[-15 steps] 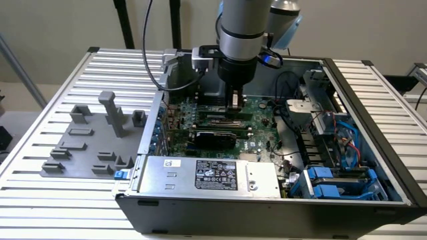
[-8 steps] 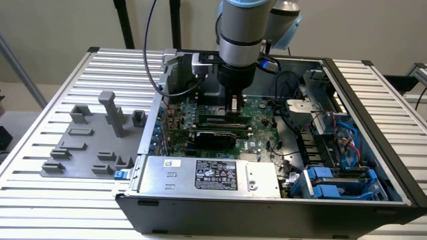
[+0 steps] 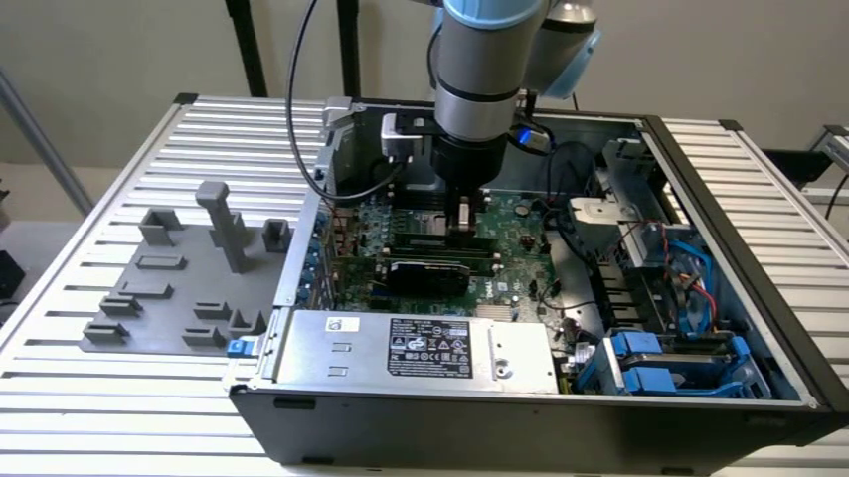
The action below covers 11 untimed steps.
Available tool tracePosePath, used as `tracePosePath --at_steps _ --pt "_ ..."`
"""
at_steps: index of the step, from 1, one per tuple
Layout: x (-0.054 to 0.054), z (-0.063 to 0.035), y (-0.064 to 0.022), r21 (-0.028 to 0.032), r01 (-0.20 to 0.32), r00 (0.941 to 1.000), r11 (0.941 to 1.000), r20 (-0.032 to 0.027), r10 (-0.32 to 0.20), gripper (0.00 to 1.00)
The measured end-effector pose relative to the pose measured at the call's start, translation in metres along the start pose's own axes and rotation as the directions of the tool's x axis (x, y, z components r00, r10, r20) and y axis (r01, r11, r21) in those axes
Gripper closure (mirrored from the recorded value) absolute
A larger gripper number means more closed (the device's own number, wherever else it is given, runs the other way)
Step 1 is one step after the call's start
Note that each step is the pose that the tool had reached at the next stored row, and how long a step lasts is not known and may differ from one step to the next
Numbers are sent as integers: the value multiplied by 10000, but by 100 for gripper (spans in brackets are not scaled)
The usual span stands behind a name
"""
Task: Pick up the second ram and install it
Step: 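Insert the second ram into the second slot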
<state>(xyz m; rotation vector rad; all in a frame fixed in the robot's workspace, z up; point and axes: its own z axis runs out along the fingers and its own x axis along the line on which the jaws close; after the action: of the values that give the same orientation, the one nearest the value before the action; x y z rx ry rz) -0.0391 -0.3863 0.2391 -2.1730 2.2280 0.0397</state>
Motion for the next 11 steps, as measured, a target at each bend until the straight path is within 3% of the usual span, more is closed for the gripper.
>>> tracePosePath --at_steps 11 --pt "0 61 -1 -5 6 10000 10000 -11 -6 87"
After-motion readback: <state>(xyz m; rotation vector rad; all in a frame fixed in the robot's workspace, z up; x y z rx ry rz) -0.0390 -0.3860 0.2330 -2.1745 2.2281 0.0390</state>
